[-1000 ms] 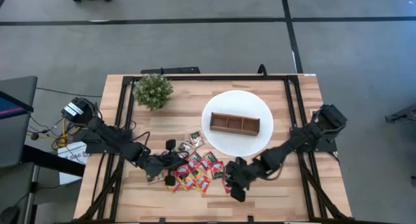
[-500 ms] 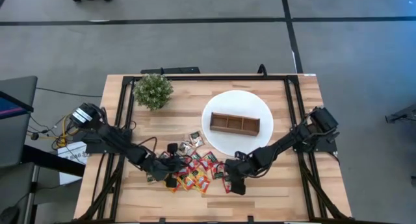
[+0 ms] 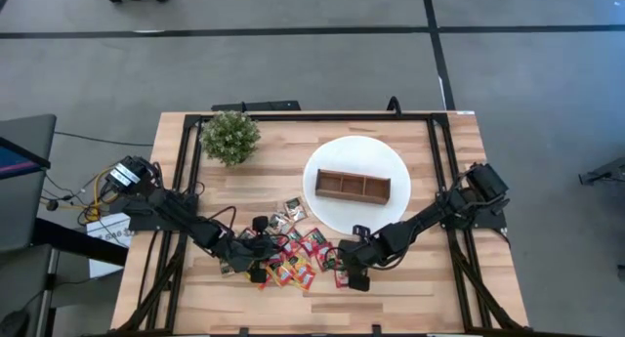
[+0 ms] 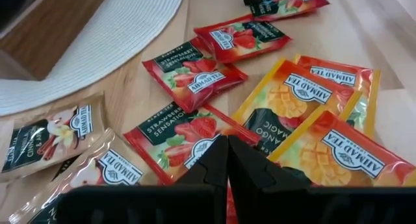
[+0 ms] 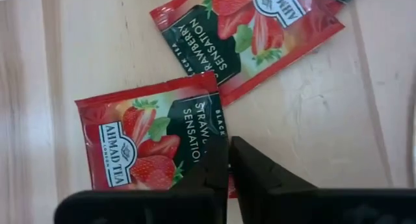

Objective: Pick & Place Tea
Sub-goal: Put the red tea bag into the left section of the wooden organizer, then put the brown tea bag into the middle section of the wooden organizer

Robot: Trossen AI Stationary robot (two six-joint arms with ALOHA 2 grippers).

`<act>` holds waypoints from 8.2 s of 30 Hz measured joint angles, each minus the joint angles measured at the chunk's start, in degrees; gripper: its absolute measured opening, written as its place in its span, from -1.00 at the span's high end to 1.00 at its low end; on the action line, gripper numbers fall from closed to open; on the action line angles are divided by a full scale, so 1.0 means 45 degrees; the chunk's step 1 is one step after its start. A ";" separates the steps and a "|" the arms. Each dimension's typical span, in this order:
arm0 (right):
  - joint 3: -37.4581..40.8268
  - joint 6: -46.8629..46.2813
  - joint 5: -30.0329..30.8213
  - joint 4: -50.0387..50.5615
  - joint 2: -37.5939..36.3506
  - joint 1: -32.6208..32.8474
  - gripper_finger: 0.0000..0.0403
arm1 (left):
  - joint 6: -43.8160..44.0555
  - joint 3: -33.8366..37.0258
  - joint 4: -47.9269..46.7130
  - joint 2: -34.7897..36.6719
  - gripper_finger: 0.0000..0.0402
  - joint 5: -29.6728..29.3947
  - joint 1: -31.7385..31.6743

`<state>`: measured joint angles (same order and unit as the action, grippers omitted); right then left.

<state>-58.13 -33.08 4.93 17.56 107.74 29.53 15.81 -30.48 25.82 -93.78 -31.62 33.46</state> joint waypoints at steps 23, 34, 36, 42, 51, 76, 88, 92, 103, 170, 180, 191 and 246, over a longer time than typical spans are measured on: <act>-0.1174 -0.0985 0.3818 0.2532 -0.2599 0.1003 1.00 | -0.0605 0.0000 0.2220 0.0000 1.00 0.1078 -0.0001; -0.0824 -0.4056 0.1429 0.1904 -0.1826 0.0619 0.85 | -0.1276 -0.1327 0.2551 -0.1001 1.00 0.2249 -0.0013; -0.0244 -0.4797 0.0916 0.1162 -0.1792 0.0696 0.71 | -0.1514 -0.2271 0.2521 -0.1979 1.00 0.2981 -0.0035; 0.1646 -0.7157 0.0844 -0.2206 -0.1948 0.1172 0.21 | -0.2285 -0.5390 0.0760 -0.4626 1.00 0.4062 -0.0160; 0.4113 -0.9897 0.1223 -0.6686 -0.1943 0.1270 -0.06 | -0.2682 -0.8374 -0.0840 -0.6945 1.00 0.4403 -0.0915; 0.4134 -0.8506 0.0443 -0.9009 -0.0651 0.0637 0.59 | -0.2210 -0.8500 -0.1252 -0.6975 1.00 0.5091 -0.2162; 0.3841 -0.5753 0.6512 -0.8295 -0.0602 0.3020 0.97 | -0.2329 -0.7402 -0.4141 -0.3787 1.00 0.1580 -0.1409; 0.3302 -0.2937 0.9946 -0.8233 -0.0616 0.3854 0.95 | -0.1873 -0.6277 -0.2975 -0.2253 0.95 0.2000 -0.1711; 0.1443 0.3696 1.1947 -0.8333 -0.0651 0.3203 0.95 | -0.1859 -0.6022 -0.1035 -0.1315 0.20 0.4358 -0.2532; 0.1230 -0.3235 1.2258 -0.2403 -0.2419 0.3577 0.41 | -0.6749 -0.6037 -0.2181 -0.1889 1.00 0.7238 -0.9924; 0.1230 -0.3235 1.2244 -0.2406 -0.2419 0.3577 0.41 | -0.6406 -0.6037 -0.2075 -0.2052 1.00 0.7719 -1.0356; 0.1235 -0.3216 1.2234 -0.2535 -0.2419 0.3577 0.41 | -0.6309 -0.6030 -0.1329 -0.2977 1.00 0.7665 -1.0434; 0.0831 -0.0314 0.7956 -0.7395 -0.0040 0.1222 0.41 | 0.3372 -0.0886 -0.8324 0.4794 0.36 0.0624 -0.4226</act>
<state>-54.39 -34.49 40.74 -15.72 107.56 35.03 30.99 -34.47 -11.63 -72.20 -28.81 14.44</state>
